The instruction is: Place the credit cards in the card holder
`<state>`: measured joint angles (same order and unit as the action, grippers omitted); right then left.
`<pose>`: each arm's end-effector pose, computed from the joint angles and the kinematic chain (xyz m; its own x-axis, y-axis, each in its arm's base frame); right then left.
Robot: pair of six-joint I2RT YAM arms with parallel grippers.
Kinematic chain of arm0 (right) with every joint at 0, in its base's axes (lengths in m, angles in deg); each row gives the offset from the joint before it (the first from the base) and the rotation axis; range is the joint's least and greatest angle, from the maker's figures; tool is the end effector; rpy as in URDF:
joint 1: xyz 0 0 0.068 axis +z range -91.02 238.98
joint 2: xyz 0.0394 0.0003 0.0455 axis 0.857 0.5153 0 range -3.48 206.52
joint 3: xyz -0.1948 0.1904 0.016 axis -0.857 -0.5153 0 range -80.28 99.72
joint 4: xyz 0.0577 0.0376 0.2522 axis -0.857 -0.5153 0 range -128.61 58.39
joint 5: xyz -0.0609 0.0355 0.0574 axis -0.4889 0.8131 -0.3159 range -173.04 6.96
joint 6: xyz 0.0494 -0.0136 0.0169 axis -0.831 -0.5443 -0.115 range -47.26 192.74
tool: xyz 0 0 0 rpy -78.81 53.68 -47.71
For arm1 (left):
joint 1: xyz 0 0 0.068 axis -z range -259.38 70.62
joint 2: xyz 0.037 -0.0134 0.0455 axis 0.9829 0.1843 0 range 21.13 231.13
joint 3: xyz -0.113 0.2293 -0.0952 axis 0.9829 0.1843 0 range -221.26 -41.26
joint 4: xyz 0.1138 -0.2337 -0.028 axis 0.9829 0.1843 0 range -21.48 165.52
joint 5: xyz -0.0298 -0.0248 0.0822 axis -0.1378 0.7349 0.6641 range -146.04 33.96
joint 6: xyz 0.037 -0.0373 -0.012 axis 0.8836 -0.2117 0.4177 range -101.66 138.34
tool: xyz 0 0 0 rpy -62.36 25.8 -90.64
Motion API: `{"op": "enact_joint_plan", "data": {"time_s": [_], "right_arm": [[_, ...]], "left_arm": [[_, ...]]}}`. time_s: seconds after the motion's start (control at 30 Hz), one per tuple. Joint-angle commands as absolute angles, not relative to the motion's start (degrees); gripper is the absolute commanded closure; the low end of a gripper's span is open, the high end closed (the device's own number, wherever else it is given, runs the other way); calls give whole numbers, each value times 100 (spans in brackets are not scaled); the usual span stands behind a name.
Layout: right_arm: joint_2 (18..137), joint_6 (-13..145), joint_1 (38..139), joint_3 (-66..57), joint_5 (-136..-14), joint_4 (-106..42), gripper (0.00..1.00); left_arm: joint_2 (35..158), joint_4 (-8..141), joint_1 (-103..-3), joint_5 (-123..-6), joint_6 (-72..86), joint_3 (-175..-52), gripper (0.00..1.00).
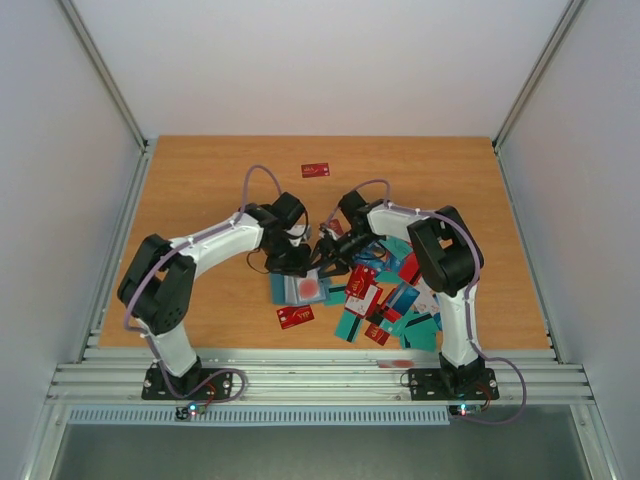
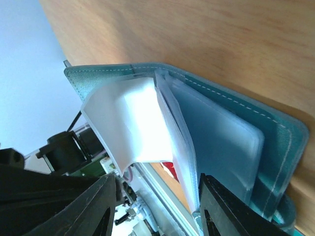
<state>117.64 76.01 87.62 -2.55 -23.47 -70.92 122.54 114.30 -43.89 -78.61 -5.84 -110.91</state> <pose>0.3253 0.2126 0.1236 -0.8498 -0.4969 -0.1756 -0.3879 0.3642 0.8467 0.2649 -0.2057 0.1900 -0.9725 0.2289 -0.0433 0.2249 0.8742 -0.4303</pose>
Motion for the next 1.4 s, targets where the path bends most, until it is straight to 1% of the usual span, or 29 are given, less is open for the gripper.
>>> {"op": "enact_joint_plan", "data": {"time_s": [0.0, 0.3, 0.47, 0.57, 0.73, 0.93, 1.37], "right_arm": [[11658, 7496, 8934, -109, -2135, -7027, 52], [11693, 7367, 9079, 65, -2108, -7002, 52], [11707, 7319, 9133, 108, -2116, -6984, 52], [11719, 7301, 9163, 143, -2116, -6982, 52], [11742, 7283, 9210, 212, -2133, -7009, 52], [11780, 7283, 9256, 318, -2155, -7053, 52], [11973, 7044, 9480, 688, -2130, -7098, 52]], "left_arm": [[11757, 11766, -4408, -7509, -713, -11193, 100], [10895, 12634, -4794, -6306, -703, -10836, 99], [10653, 12835, -5064, -5780, -750, -10465, 94], [10747, 12757, -5114, -5799, -775, -10271, 92], [11073, 12566, -5167, -5882, -835, -10129, 92], [11491, 12276, -5169, -6287, -773, -10157, 93], [12114, 12116, -5169, -6541, -566, -10392, 93]]}}
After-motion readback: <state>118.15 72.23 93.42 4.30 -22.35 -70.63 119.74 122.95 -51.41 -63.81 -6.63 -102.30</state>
